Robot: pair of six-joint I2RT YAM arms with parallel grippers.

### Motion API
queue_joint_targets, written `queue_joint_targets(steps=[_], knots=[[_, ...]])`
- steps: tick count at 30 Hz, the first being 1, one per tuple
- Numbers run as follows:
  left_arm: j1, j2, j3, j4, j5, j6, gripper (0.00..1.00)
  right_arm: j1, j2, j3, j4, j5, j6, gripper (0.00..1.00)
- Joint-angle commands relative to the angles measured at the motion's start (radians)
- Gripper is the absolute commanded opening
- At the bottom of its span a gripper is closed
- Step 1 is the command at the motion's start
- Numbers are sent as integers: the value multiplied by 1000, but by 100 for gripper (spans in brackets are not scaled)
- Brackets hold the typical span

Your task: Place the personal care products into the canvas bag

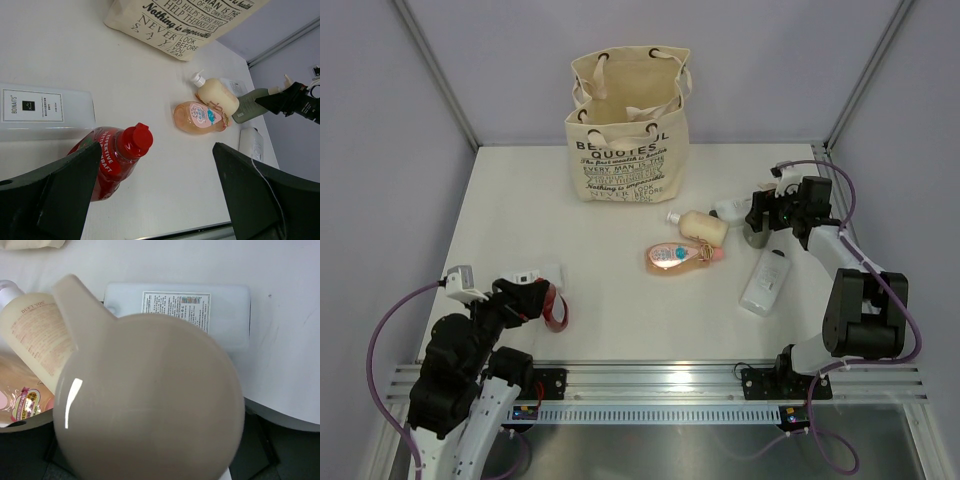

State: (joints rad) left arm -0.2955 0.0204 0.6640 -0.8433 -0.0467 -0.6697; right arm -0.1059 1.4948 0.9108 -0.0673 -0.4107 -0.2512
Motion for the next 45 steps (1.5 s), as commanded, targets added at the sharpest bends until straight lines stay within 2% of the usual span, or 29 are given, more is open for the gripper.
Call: queue_joint_targets(steps=[1,4,8,9,12,13,15,23,26,30,33,34,35,36,37,39,40,42,43,44,45], knots=[[2,-13,-3,50,30,22,99,-3,28,34,85,-27,-2,87],[2,-14,-3,52,25,22,99,-3,48,42,80,-31,-2,80],[2,-14,-6,58,24,22,99,-3,33,46,31,-45,-11,60],[1,-13,-7,59,24,22,99,-3,24,53,18,-49,-25,48],[2,-13,-6,61,31,25,99,-3,-28,108,-72,-75,-95,29],[2,-14,-6,61,33,28,99,-3,-44,138,-94,-85,-109,15],[2,-14,-4,61,41,32,99,-3,-92,172,-161,-112,-143,1],[1,-68,-9,69,41,39,99,5,-200,350,-341,-230,-123,0],[1,-77,-12,76,74,45,99,40,-214,454,-374,-272,-92,0],[1,-86,-18,90,87,51,99,165,-173,658,-411,-286,-66,0],[1,-91,-20,101,105,59,99,293,-54,912,-486,-257,-63,0],[2,-92,-18,101,114,64,99,355,-13,1083,-521,-251,-71,0],[1,-96,-17,99,117,65,99,388,31,1167,-589,-240,-79,0],[1,-99,-17,98,119,65,99,415,120,1257,-615,-223,-94,0],[1,-109,-17,96,119,64,99,440,163,1433,-637,-217,-100,0],[1,-122,-18,98,114,64,99,504,310,1618,-681,-189,-118,0],[1,-128,-18,101,114,62,99,523,355,1784,-684,-177,-123,0],[1,-145,-24,107,107,61,99,575,447,1878,-611,-124,-149,0],[1,-146,-26,108,107,61,99,587,455,1840,-550,-103,-151,0],[1,-151,-27,113,107,61,99,603,453,1794,-379,-82,-145,0],[1,-149,-30,113,107,61,99,607,462,1748,-292,-47,-119,0]])
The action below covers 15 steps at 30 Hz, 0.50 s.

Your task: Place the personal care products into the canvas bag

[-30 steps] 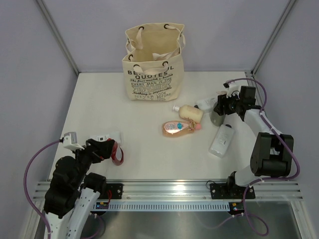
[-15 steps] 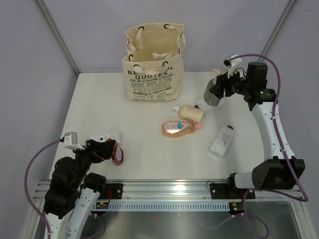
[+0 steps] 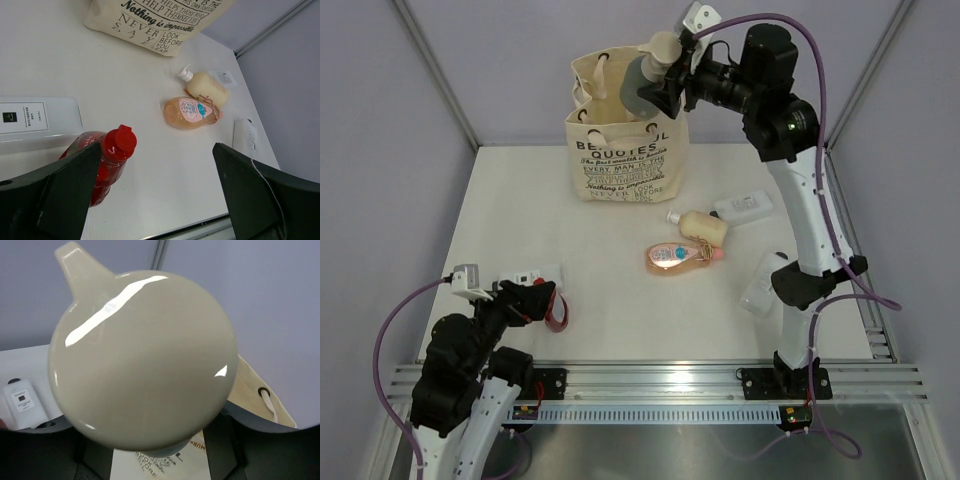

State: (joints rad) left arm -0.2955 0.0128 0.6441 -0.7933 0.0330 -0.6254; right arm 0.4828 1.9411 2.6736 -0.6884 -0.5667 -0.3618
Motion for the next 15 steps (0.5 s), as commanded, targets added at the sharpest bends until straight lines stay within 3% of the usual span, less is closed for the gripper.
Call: queue_joint_targets(steps=[1,4,7,15], knots=[[1,-140,-11,66,28,18,99,22,41,-14,386,125,1,0],[1,-126,-11,66,38,21,99,27,237,188,475,186,47,0],[1,-111,-8,62,51,24,99,28,312,128,668,214,-2,0],[1,-105,-9,57,62,26,99,-6,412,74,658,229,6,0]])
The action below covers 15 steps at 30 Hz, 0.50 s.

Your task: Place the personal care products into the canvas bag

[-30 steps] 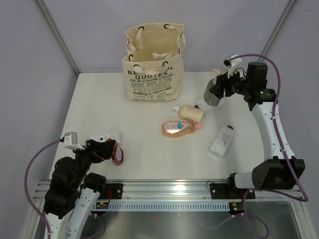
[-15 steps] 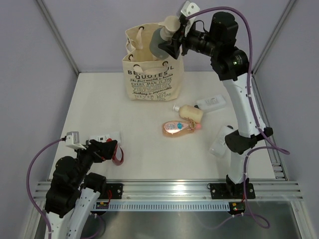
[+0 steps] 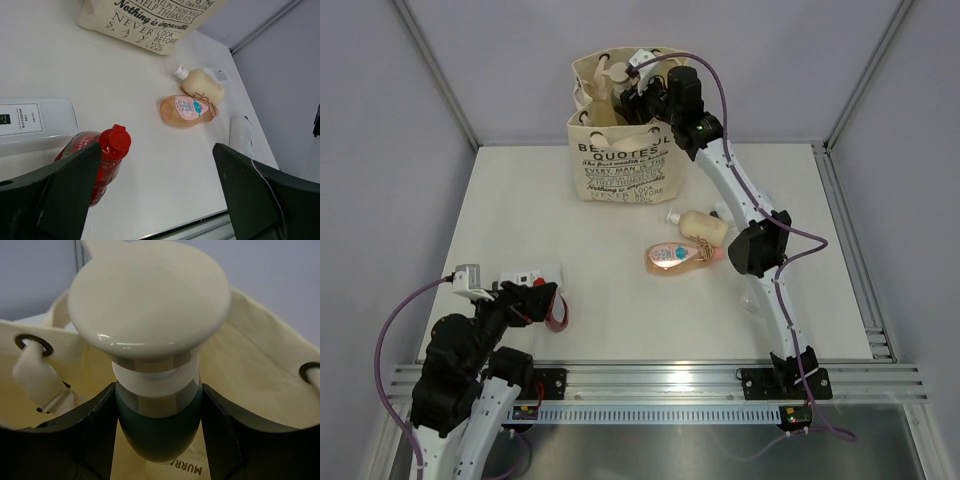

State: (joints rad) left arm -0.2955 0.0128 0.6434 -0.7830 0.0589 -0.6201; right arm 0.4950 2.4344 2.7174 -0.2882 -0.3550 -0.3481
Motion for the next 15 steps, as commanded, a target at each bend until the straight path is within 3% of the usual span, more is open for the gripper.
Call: queue_joint_targets(steps=[1,11,14,15], knots=[[-1,-102,-7,45,39,20,99,-24,-78,16,227,17,-3,0],[1,-103,-11,56,50,25,99,-70,-23,-137,83,31,156,0],[1,-105,-10,51,53,25,99,-70,1,-162,89,57,172,9],[-1,-106,-8,51,53,23,99,-69,12,-157,93,76,172,16]])
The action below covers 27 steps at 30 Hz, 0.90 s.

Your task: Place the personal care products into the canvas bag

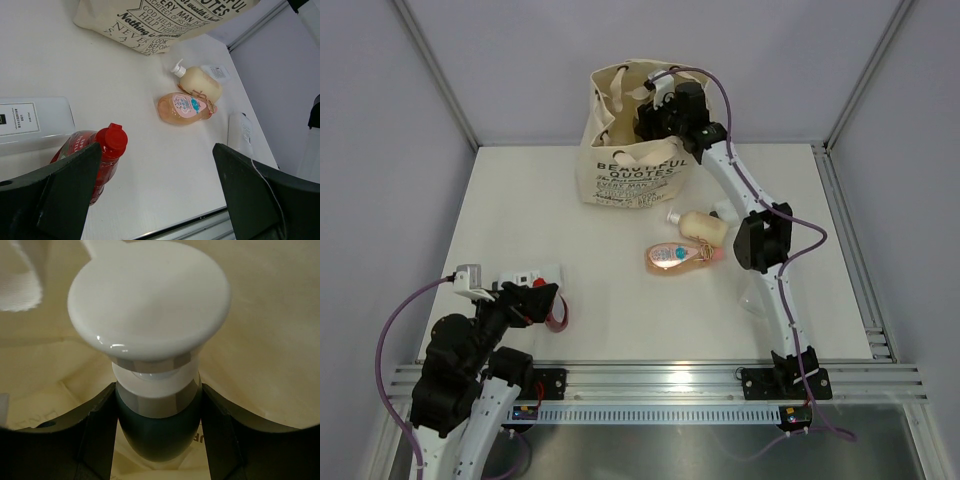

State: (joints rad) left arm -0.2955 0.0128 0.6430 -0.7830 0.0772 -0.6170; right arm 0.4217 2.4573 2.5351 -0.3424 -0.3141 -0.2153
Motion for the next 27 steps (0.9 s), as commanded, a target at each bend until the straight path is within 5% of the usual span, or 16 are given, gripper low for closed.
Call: queue_joint_targets(steps=[1,5,13,15,27], knots=[[1,-108,-8,50,33,17,99,5,-3,30,160,43,34,22],[1,-109,-5,39,30,14,99,5,43,40,197,72,-11,37],[-1,-94,-2,22,-13,-9,99,5,98,47,200,67,-50,82],[1,-74,0,21,-22,-13,99,6,88,56,192,50,-50,99],[1,55,63,-27,-11,-41,99,-41,-263,39,-36,-311,-24,99]])
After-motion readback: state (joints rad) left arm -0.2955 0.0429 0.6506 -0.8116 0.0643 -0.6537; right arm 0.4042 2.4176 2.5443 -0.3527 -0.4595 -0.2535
